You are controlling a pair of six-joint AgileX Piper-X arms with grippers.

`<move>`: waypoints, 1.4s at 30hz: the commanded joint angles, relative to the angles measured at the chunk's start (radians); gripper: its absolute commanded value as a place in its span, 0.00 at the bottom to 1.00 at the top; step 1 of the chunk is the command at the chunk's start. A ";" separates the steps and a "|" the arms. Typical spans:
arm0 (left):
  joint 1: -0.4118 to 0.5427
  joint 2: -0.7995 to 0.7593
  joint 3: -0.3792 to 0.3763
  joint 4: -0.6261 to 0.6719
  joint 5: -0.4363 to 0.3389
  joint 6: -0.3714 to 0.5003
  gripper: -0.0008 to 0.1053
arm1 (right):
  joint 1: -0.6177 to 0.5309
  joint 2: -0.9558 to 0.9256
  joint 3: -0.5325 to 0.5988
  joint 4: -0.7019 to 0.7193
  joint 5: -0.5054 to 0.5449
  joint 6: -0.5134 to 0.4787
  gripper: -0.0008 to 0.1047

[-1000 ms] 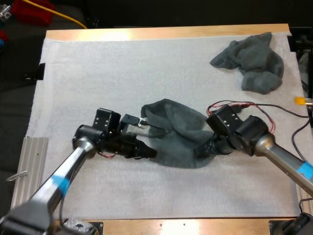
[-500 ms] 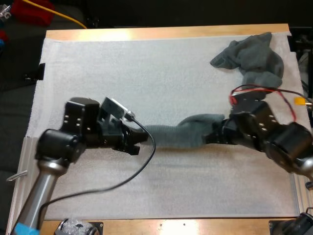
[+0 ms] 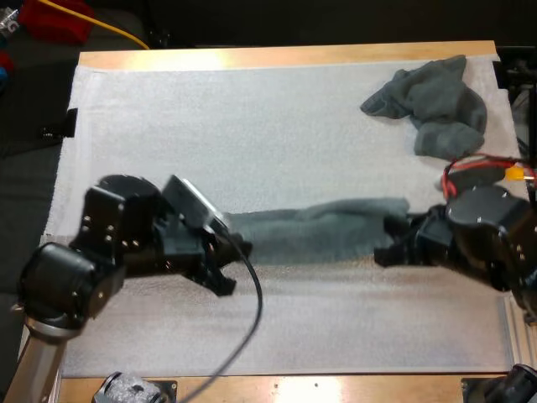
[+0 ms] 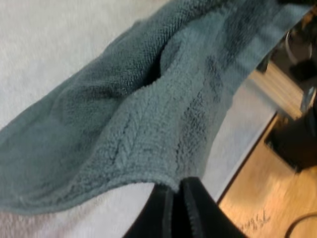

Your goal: Pick towel from pile, fold and stack

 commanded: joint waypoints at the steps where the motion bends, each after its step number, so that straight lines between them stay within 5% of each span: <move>1: -0.027 -0.009 -0.004 0.012 -0.046 -0.019 0.01 | 0.010 -0.007 -0.009 0.035 0.005 0.010 0.01; 12: -0.313 -0.015 0.001 0.163 -0.375 -0.065 0.01 | 0.198 -0.013 0.001 0.213 0.028 0.127 0.01; 18: -0.327 -0.013 0.122 0.154 -0.404 -0.065 0.01 | 0.212 -0.013 0.086 0.191 0.028 0.127 0.01; 28: -0.230 0.008 0.337 -0.037 -0.394 -0.094 0.01 | 0.159 0.079 0.232 0.003 0.028 0.218 0.01; 42: 0.136 0.317 0.339 -0.241 -0.052 -0.021 0.01 | -0.135 0.306 0.234 -0.256 -0.203 0.233 0.01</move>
